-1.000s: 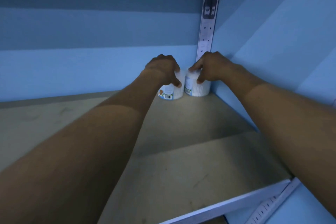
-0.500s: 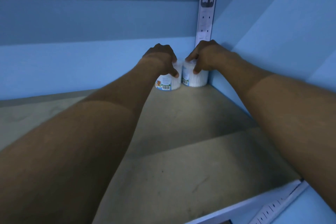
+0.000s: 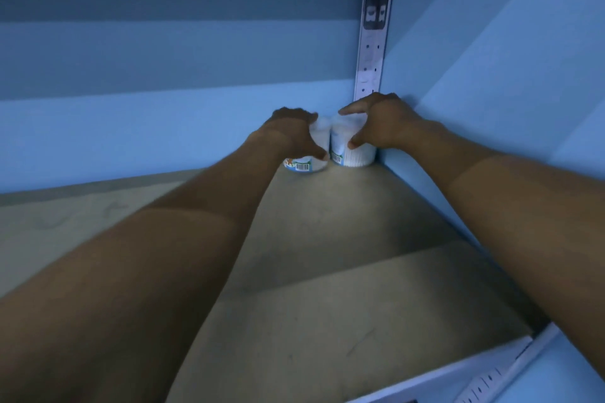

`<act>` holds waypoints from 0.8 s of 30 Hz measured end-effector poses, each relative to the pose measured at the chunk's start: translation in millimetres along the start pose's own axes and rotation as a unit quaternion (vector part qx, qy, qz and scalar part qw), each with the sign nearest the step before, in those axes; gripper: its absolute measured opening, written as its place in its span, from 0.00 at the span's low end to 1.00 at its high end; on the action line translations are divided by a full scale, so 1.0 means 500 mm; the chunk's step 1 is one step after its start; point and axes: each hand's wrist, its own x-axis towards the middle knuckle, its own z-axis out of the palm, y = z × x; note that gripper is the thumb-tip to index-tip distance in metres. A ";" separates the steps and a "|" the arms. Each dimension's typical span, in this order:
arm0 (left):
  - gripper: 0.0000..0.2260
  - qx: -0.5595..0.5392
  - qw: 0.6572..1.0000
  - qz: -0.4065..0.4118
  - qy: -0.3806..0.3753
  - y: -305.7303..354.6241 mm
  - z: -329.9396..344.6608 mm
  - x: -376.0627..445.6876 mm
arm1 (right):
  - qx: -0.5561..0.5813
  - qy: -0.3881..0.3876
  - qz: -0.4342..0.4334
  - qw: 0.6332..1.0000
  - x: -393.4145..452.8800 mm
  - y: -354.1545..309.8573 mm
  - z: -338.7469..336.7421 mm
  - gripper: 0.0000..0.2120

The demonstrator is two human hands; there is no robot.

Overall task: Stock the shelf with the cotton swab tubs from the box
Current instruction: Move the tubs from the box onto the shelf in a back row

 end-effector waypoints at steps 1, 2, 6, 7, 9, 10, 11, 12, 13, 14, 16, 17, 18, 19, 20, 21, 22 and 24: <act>0.45 -0.011 1.000 0.002 -0.007 -0.006 0.011 -0.008 | 0.012 0.003 -0.013 1.000 -0.003 0.001 0.006 0.36; 0.46 -0.024 1.000 0.005 -0.007 -0.009 0.017 -0.018 | 0.020 0.006 -0.025 0.999 -0.009 0.002 0.007 0.37; 0.43 -0.048 0.999 0.002 0.012 -0.018 0.006 -0.067 | 0.024 0.015 -0.033 0.999 -0.051 -0.012 -0.010 0.30; 0.42 -0.044 0.999 0.002 0.012 -0.023 -0.001 -0.079 | 0.024 0.010 -0.033 0.999 -0.063 -0.020 -0.013 0.29; 0.40 -0.032 0.999 0.006 0.003 -0.026 -0.018 -0.114 | 0.032 -0.003 -0.033 0.999 -0.093 -0.039 -0.017 0.28; 0.39 -0.028 1.000 0.007 -0.001 -0.024 -0.029 -0.137 | 0.037 -0.010 -0.036 0.999 -0.109 -0.051 -0.021 0.28; 0.38 -0.027 1.000 0.006 -0.003 -0.024 -0.040 -0.162 | 0.040 -0.018 -0.041 0.998 -0.127 -0.066 -0.024 0.28; 0.37 -0.026 1.000 0.008 -0.002 -0.024 -0.051 -0.190 | 0.043 -0.025 -0.046 0.998 -0.146 -0.082 -0.026 0.29; 0.36 -0.025 1.000 0.008 -0.001 -0.025 -0.063 -0.219 | 0.045 -0.032 -0.049 0.997 -0.164 -0.099 -0.028 0.30; 0.35 -0.023 1.000 0.006 0.000 -0.027 -0.076 -0.249 | 0.049 -0.035 -0.050 0.997 -0.182 -0.117 -0.030 0.31; 0.34 -0.022 1.000 -0.002 0.000 -0.037 -0.098 -0.312 | 0.058 -0.043 -0.052 0.996 -0.221 -0.157 -0.032 0.30; 0.33 -0.024 1.000 -0.010 -0.001 -0.042 -0.108 -0.346 | 0.060 -0.050 -0.055 0.995 -0.242 -0.178 -0.033 0.29; 0.32 -0.026 0.999 -0.018 -0.001 -0.048 -0.118 -0.383 | 0.061 -0.057 -0.061 0.995 -0.262 -0.199 -0.035 0.29; 0.32 -0.028 0.999 -0.025 -0.002 -0.053 -0.125 -0.422 | 0.067 -0.064 -0.070 0.993 -0.284 -0.219 -0.036 0.28; 0.31 -0.029 0.999 -0.029 -0.003 -0.057 -0.131 -0.462 | 0.077 -0.069 -0.081 0.991 -0.307 -0.238 -0.036 0.28; 0.31 -0.029 0.999 -0.031 -0.004 -0.063 -0.134 -0.500 | 0.087 -0.073 -0.094 0.989 -0.331 -0.256 -0.035 0.28; 0.32 -0.029 0.999 -0.033 -0.003 -0.071 -0.136 -0.539 | 0.096 -0.074 -0.110 0.986 -0.355 -0.276 -0.033 0.27; 0.32 -0.033 0.998 -0.049 0.005 -0.092 -0.137 -0.610 | 0.113 -0.080 -0.145 0.980 -0.399 -0.315 -0.022 0.27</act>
